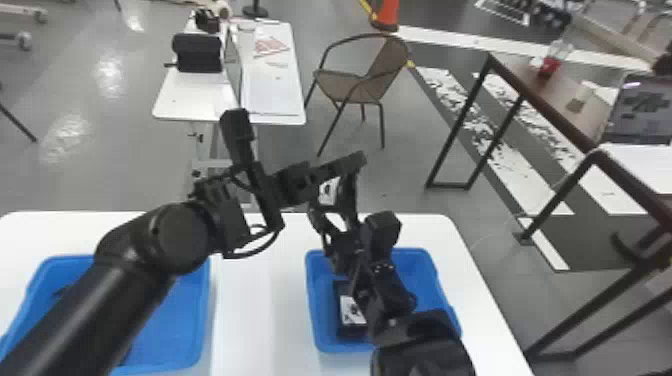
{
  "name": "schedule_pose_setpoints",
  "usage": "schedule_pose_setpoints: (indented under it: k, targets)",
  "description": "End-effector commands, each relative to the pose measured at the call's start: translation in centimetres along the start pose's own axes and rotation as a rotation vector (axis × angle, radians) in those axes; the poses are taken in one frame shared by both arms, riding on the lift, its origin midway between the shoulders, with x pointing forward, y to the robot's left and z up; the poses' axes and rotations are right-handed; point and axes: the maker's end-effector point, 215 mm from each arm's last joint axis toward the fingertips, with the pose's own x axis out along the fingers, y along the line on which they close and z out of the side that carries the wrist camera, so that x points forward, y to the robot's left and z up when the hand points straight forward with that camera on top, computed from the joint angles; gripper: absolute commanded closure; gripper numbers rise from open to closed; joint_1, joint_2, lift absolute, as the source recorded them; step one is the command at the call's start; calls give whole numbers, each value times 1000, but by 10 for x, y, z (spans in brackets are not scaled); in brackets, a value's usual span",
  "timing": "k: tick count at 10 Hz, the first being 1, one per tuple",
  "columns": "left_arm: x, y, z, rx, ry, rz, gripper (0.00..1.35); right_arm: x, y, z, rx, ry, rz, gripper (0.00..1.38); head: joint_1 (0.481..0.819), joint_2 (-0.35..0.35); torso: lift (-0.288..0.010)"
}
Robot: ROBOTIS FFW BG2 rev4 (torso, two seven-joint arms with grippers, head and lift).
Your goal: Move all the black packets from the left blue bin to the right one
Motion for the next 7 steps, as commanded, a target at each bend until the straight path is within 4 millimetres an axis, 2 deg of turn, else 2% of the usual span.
schedule_pose_setpoints:
  k: [1, 4, 5, 6, 7]
  targets:
    - [3, -4, -3, -5, 4, -9, 1210, -3, -2, 2, -2, -5, -16, 1285, 661, -273, 0]
    - [2, -4, 6, 5, -20, -9, 1208, -9, -10, -3, -4, 4, -16, 1285, 659, -282, 0]
    - [-5, 6, 19, 15, -65, 16, 1055, -13, -14, -9, 7, 14, -21, 1285, 659, -283, 0]
    - [-21, 21, 38, 7, -124, 61, 634, -17, -20, -19, 25, 35, -28, 1285, 659, -282, 0]
    - [-41, 31, 61, 34, -183, 99, 380, -25, -31, -29, 30, 60, -44, 1285, 659, -271, 0]
